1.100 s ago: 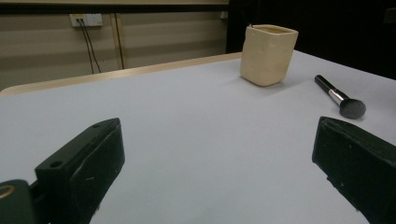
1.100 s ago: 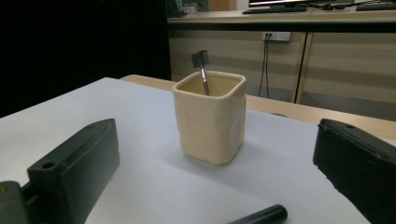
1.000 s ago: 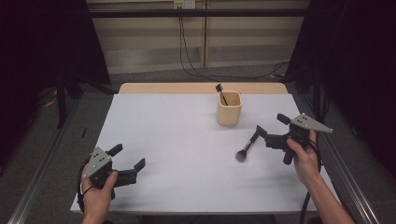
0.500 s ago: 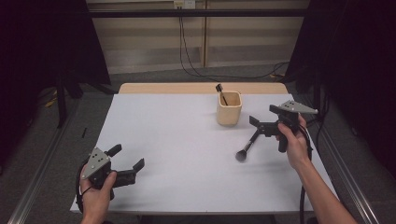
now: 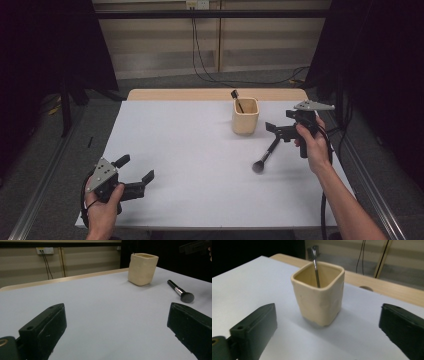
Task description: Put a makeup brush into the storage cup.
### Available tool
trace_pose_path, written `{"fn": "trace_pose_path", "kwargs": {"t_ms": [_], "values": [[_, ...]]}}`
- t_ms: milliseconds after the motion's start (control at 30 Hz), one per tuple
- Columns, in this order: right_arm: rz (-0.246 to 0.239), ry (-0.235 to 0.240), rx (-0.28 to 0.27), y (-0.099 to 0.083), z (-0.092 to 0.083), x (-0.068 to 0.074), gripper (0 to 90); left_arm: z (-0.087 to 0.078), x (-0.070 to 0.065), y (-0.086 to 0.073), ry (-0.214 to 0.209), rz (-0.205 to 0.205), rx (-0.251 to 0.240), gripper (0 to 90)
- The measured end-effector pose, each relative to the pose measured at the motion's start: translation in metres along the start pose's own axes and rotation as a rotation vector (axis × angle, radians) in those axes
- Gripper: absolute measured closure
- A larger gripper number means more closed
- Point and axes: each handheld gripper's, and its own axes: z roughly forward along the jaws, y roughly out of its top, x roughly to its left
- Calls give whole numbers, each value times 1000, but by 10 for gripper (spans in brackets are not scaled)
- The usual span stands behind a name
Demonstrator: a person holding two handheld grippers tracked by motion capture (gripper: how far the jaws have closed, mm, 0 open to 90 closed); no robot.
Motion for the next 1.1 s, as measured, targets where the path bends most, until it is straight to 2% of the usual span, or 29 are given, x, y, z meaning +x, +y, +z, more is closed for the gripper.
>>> {"fn": "trace_pose_path", "kwargs": {"t_ms": [67, 167, 300, 367, 467, 533, 633, 700, 833, 900, 967, 1100], "values": [[4, 16, 27, -1, 0, -3, 4, 0, 0, 0, 1, 1, 0, 24], [-9, 7, 75, -2, -1, -7, 17, 1, 0, 0, 1, -1, 4, 24], [-15, -37, 152, -1, -2, -11, 19, 1, -1, 1, -7, 9, 2, 24], [-14, -30, 193, 0, -3, -14, 16, 1, -1, 0, -6, 9, 1, 24], [-18, -46, 264, 2, -4, -16, 17, 0, 0, 0, 1, 7, 0, 24], [-7, -16, 354, 2, -3, -19, 22, 0, 0, 0, 2, 8, -2, 24], [-8, -4, 443, -1, -3, -23, 24, 0, 0, 1, 2, 11, -2, 24], [-12, -1, 480, -3, -2, -25, 27, 0, 0, 0, 0, 9, 0, 24], [-6, 46, 577, -6, 1, -27, 32, 1, -1, 1, -1, 11, 0, 24], [-34, 47, 630, -8, 3, -26, 33, 1, -1, 1, 1, 9, -2, 24], [-40, 59, 685, -11, 5, -26, 40, 0, -1, 0, 1, 10, -1, 24], [-61, 86, 748, -13, 7, -25, 39, 1, -1, 0, -1, 12, 1, 24]]}}
